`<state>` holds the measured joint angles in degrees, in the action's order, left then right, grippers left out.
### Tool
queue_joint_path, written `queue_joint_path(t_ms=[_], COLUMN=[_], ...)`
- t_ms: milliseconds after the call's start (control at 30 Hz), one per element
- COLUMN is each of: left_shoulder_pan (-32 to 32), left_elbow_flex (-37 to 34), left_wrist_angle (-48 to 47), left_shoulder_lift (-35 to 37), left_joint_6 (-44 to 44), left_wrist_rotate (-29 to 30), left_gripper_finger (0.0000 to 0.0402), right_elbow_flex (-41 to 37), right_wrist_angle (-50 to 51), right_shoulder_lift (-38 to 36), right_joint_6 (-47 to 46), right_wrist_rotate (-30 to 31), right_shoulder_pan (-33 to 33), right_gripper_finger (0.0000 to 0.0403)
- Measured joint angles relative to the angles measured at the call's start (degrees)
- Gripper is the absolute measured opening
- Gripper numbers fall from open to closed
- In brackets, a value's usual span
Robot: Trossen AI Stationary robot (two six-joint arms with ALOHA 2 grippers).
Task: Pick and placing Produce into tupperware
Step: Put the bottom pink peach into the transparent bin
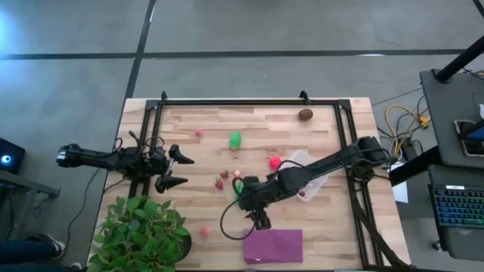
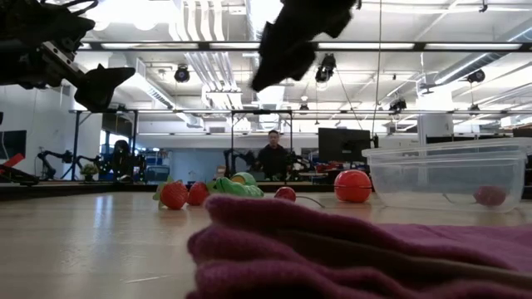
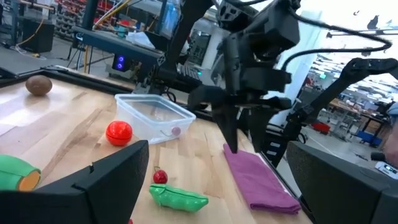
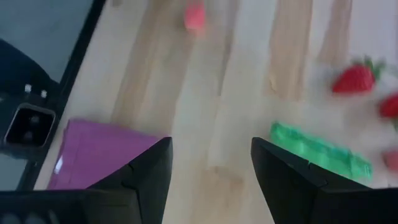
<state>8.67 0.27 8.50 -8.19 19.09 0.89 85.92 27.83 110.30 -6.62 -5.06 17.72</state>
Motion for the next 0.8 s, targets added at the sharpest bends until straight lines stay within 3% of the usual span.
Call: queue_joint_path(t_ms=[133,367,667,800], left_shoulder_pan=[0.0,0.0,0.0,0.0], left_elbow_flex=[0.0,0.0,0.0,0.0], left_wrist_angle=[0.0,0.0,0.0,0.0], left_shoulder_lift=[0.0,0.1,0.0,0.0], left_joint_6=[0.0,0.0,0.0,0.0], left_wrist_rotate=[0.0,0.0,0.0,0.0], left_gripper_finger=[0.0367,0.0367,0.0367,0.0367], right_elbow_flex=[1.5,5.6,17.5,27.7], right_wrist_angle=[-5.2,-7.7,-19.8,-14.7], right_shoulder_lift=[3.9,10.1,19.6,26.7], right_joint_6=[1.6,6.2,2.5,-2.7], right_wrist_rotate=[-1.5,-10.5,-9.2,-7.0], right_shoulder_pan=[-0.2,-0.3,-0.5,-0.4], right_gripper_finger=[0.0210,0.0210,0.0210,0.0210])
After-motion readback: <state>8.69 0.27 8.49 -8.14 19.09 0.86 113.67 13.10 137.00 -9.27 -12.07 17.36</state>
